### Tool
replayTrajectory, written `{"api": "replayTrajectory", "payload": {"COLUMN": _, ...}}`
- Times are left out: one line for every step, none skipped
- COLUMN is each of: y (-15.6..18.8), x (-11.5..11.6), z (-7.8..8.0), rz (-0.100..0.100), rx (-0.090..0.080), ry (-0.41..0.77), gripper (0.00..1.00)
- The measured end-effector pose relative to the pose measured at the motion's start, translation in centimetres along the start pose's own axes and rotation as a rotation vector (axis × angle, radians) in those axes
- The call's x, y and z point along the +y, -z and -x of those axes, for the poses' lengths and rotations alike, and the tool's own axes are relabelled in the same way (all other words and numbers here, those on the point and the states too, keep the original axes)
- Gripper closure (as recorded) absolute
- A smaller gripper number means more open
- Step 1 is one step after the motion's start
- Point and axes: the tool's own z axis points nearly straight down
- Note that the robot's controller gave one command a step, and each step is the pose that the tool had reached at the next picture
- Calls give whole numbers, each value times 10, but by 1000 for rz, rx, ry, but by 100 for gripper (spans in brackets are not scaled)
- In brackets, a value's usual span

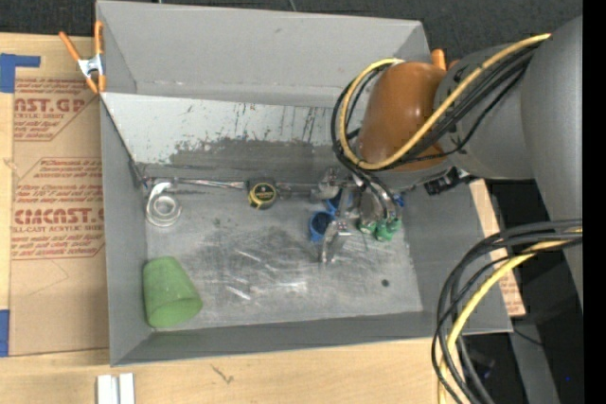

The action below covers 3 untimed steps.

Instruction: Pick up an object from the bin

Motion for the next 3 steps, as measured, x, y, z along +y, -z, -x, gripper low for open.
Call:
{"api": "replayTrajectory", "payload": {"y": 2, "x": 1, "z": 2, "rz": 1, "rx": -6, "ry": 0, "gripper": 100}}
{"api": "replayTrajectory", "payload": {"y": 5, "x": 1, "z": 3, "rz": 0, "rx": 1, "ry": 1, "gripper": 100}}
{"api": "replayTrajectory", "payload": {"y": 14, "x": 3, "z": 3, "rz": 0, "rx": 1, "ry": 1, "gripper": 100}}
